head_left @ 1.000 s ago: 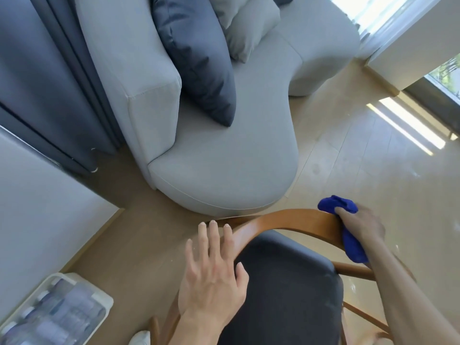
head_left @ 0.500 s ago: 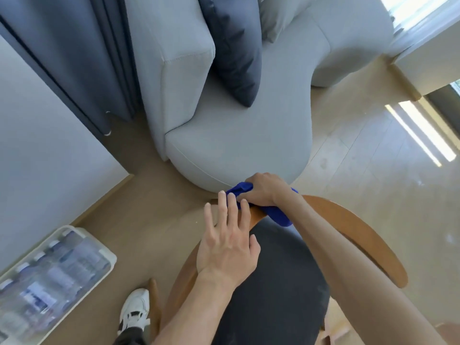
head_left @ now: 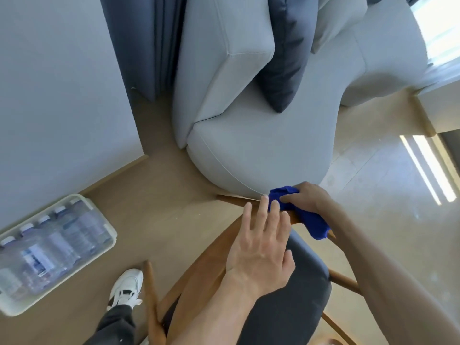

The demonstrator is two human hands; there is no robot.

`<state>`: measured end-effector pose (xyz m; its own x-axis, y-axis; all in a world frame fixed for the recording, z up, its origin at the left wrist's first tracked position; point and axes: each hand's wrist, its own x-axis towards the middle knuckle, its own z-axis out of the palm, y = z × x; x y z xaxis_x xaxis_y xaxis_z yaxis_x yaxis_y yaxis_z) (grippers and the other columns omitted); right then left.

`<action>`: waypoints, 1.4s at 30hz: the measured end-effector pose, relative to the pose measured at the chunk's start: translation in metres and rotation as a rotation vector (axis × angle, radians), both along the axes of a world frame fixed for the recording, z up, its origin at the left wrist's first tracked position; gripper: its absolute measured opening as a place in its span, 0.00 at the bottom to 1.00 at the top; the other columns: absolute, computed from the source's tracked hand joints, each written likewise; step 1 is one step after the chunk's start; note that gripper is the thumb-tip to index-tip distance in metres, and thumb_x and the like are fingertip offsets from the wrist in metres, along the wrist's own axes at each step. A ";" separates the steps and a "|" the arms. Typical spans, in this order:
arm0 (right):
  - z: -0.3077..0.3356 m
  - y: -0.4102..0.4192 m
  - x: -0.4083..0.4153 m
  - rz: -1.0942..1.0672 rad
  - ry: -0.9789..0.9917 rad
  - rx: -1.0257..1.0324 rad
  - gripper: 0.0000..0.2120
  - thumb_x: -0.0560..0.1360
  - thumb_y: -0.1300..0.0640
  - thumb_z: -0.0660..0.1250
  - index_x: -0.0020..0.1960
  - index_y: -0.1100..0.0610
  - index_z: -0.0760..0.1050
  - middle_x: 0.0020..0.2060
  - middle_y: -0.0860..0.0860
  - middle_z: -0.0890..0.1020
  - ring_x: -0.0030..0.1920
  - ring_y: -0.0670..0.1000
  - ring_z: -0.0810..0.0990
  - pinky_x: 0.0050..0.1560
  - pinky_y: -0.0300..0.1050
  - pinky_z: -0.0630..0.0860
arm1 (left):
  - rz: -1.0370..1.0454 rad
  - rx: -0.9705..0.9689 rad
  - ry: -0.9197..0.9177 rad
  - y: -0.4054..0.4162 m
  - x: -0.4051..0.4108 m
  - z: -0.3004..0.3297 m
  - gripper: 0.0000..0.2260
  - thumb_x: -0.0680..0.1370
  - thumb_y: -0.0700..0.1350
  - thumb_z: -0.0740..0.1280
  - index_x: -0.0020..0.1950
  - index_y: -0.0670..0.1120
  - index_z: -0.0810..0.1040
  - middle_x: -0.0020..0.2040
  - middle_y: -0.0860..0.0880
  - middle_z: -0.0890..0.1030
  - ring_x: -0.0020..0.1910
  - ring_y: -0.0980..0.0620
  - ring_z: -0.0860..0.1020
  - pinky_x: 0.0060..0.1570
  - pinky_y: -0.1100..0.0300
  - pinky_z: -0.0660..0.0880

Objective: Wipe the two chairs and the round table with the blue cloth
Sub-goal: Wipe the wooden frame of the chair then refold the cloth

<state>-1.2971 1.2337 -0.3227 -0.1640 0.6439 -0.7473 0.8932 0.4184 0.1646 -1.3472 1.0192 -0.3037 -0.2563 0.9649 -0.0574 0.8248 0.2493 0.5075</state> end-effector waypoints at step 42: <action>0.069 -0.172 -0.107 0.294 0.044 -0.394 0.19 0.79 0.46 0.49 0.56 0.50 0.77 0.53 0.49 0.79 0.53 0.52 0.75 0.55 0.47 0.69 | 0.337 0.490 -0.158 -0.108 -0.008 -0.001 0.08 0.76 0.47 0.61 0.46 0.43 0.75 0.47 0.47 0.76 0.46 0.45 0.72 0.49 0.49 0.72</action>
<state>-1.4040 1.0616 -0.2535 -0.3332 0.2359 -0.9129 0.7305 0.6767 -0.0918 -1.3548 0.9115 -0.3042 -0.5760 0.7565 0.3098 0.6468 0.1900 0.7386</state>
